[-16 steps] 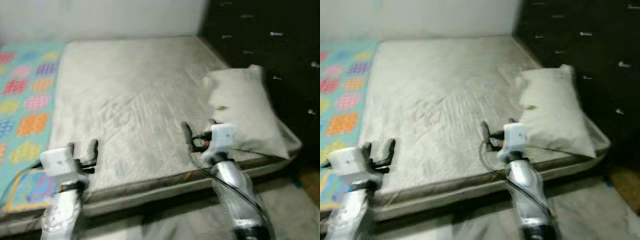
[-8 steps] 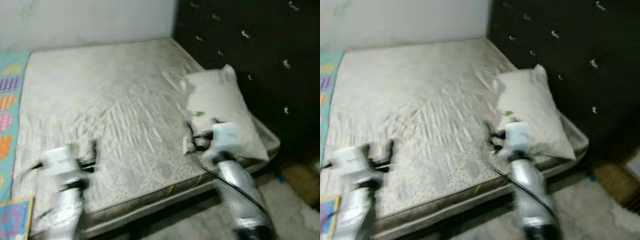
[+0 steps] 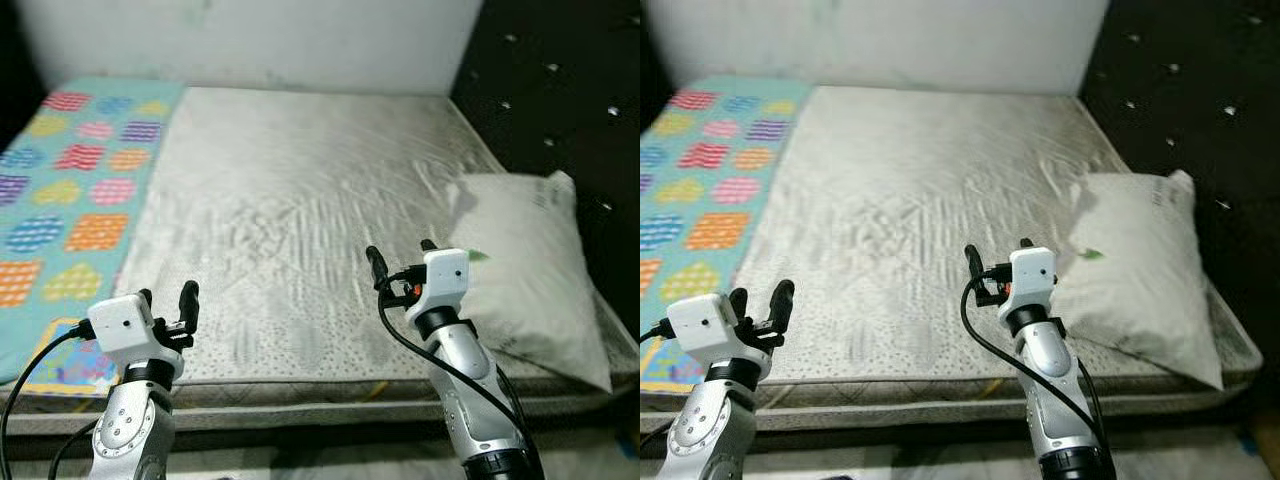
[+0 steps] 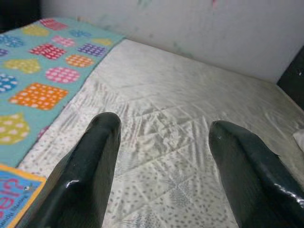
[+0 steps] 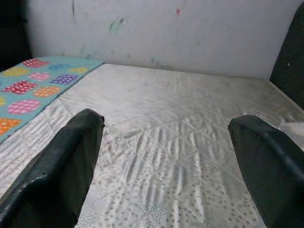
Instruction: Clean up the room
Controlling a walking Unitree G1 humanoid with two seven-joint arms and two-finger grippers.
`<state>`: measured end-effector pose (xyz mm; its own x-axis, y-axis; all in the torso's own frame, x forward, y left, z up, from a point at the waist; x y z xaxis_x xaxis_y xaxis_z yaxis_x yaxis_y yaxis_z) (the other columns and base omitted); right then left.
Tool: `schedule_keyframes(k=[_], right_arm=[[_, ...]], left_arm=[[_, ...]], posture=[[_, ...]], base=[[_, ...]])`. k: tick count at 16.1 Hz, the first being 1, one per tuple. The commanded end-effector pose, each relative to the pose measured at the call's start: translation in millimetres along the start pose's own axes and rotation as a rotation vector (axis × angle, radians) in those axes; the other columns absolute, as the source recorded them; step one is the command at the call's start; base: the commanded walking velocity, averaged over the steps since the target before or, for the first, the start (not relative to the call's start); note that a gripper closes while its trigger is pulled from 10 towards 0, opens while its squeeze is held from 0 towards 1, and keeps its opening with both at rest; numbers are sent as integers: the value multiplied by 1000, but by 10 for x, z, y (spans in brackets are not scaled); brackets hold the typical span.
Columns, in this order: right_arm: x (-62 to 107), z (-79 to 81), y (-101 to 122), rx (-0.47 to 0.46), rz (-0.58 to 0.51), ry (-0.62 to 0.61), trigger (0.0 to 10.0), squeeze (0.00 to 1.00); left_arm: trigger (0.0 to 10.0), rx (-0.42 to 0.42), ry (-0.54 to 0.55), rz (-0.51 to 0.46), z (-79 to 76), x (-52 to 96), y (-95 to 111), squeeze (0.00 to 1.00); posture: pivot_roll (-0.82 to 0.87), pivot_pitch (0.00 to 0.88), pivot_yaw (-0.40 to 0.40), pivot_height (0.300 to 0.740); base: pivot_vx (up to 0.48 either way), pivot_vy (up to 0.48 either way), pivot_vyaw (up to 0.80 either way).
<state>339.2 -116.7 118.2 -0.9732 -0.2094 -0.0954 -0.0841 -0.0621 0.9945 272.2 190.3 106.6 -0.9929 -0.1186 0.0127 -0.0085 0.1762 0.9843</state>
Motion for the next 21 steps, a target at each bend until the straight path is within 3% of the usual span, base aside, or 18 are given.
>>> schedule_keyframes(k=[1, 11, 18, 21], right_arm=[[18, -91, 6, 16, -2, -20, 10000, 0], [-1, -76, 15, 33, -8, -7, 10000, 0], [-3, -67, -17, 34, -5, -2, 10000, 0], [-88, -67, 10, 47, -23, -5, 10000, 0]], left_arm=[[10000, 12, -23, 11, -67, 1, -24, 0], [10000, 16, -32, 9, -78, -1, -24, 0], [10000, 28, -55, -14, -106, 7, -20, 0], [10000, 22, -82, -37, -134, -75, -4, 0]], posture=[[-46, 95, -84, 740], [-45, 81, -86, 740], [-42, 66, -84, 740], [-40, 29, -77, 740]], base=[[0, -337, 0], [0, -396, 0], [0, 0, 418], [0, 0, 0]])
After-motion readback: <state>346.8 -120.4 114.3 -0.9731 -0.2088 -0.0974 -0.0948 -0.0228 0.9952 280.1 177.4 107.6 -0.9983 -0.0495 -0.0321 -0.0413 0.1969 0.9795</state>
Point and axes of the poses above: a point about 5 cm out from each wrist's last joint towards the gripper, its own x axis pointing back from the gripper into the wrist, its own y axis along the axis of the wrist's last joint, z = x × y, the point moved 4 cm from there along -x, pointing out of the wrist towards the gripper, and after that the axes turned 2 degrees about -x, right-handed, at the moved point
